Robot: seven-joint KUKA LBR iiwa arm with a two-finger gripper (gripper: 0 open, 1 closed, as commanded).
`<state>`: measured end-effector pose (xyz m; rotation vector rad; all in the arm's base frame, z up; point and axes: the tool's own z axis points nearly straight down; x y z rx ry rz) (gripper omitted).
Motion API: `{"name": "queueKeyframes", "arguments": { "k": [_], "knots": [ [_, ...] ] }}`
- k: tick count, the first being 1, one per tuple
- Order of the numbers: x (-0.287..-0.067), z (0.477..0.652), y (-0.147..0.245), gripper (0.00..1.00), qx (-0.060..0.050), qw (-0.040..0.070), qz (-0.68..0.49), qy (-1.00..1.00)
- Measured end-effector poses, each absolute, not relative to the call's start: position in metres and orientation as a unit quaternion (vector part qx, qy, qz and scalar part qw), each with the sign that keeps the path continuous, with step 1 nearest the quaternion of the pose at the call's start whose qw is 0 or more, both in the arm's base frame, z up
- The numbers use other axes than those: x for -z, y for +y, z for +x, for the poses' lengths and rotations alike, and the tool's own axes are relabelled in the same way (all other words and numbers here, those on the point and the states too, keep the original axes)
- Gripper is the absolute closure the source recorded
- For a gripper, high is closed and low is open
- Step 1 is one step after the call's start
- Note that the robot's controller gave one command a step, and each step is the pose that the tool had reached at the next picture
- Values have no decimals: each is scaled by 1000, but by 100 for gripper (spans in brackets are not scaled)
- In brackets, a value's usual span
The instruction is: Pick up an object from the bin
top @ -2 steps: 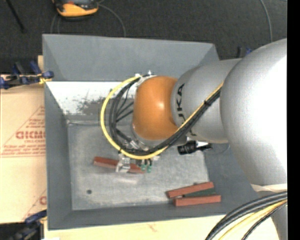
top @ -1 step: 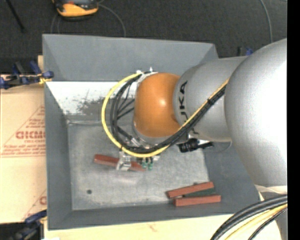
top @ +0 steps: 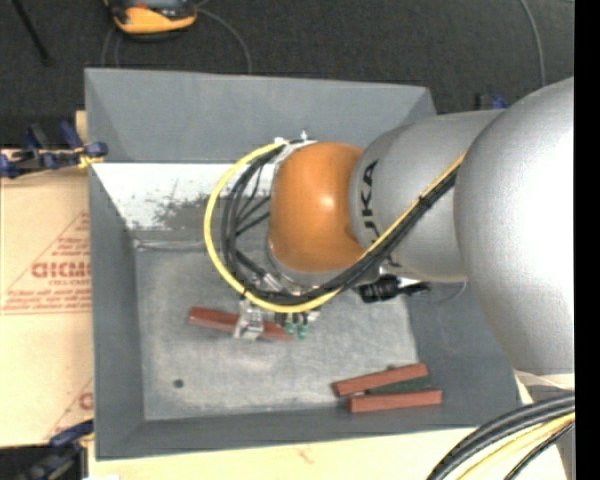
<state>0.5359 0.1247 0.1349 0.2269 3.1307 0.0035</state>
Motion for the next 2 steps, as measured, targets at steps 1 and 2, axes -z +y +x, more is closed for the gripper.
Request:
{"name": "queueKeyframes", "arguments": {
  "k": [1,2],
  "knots": [
    [-141,536,125,100,-1,2,72,997],
    [-147,536,124,100,0,-1,72,997]
  ]
}}
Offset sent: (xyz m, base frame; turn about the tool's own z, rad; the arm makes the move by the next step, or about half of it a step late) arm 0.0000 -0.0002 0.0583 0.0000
